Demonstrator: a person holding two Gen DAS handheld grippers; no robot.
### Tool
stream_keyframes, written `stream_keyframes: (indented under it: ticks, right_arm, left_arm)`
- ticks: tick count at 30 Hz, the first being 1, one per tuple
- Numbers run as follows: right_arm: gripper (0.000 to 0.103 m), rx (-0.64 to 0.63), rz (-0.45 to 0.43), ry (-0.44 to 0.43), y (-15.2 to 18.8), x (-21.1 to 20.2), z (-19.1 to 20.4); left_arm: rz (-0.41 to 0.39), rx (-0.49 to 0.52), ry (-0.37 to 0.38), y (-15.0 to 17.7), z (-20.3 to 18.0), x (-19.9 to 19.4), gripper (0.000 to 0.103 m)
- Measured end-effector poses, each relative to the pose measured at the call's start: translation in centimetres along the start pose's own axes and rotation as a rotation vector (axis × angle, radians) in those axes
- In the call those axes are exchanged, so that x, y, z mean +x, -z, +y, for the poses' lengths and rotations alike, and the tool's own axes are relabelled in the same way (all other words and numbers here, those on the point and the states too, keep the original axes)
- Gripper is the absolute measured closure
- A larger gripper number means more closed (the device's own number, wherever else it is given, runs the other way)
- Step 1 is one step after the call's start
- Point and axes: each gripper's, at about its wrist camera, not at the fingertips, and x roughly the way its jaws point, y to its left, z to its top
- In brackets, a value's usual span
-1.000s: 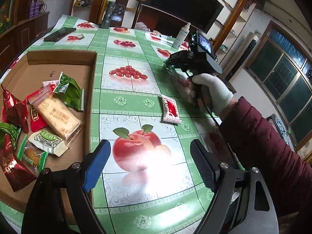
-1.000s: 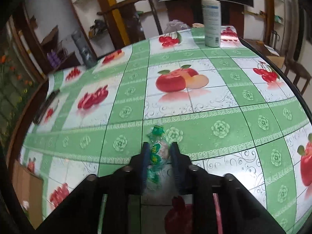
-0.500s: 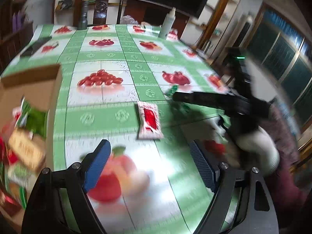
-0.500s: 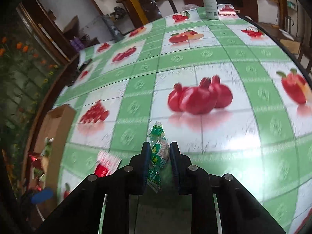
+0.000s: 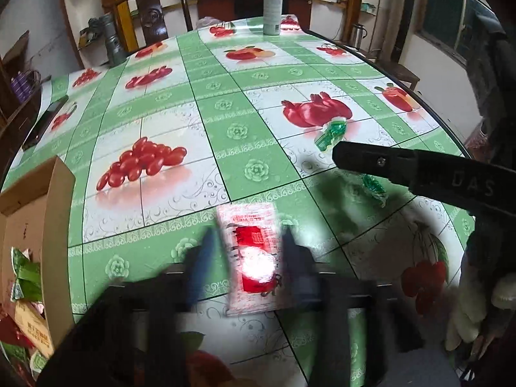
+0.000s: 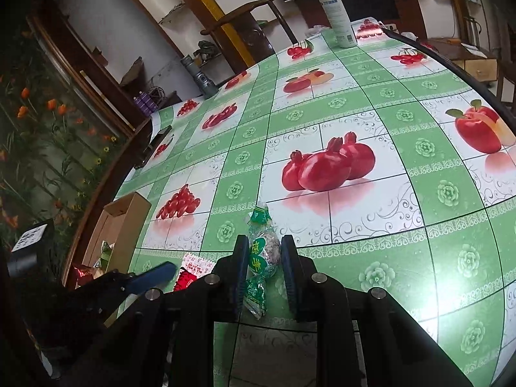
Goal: Organize snacks
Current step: 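Carry the sachet and green candy to the box and open both tools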
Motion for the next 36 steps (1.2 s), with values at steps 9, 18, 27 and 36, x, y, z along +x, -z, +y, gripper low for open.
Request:
stream_keyframes:
  ticks: [9, 18, 27, 36]
  right_arm:
    - [0.081, -0.016, -0.031, -0.029, 0.1, -0.4, 0.5]
    - [0.081, -0.058, -0.042, -0.046, 0.6, -0.3, 1.7]
    - [0.082, -0.15, 0.076, -0.172, 1.6, 0.9, 10.5]
    - [0.082, -0.295, 0.216, -0.253, 3.9, 6.0, 22.2]
  left_arm:
    - [-0.052, -0.182, 0.128, 1.3, 3.9, -2.8, 0.074]
    - [-0.221, -0.409, 0.061, 5.8, 14.6, -12.1, 0.074]
    - [-0.221, -0.578, -0.021, 7.5, 23.4, -11.4, 0.074]
    - [-0.165, -0.661, -0.04, 7.5, 27.6, -7.9, 0.074]
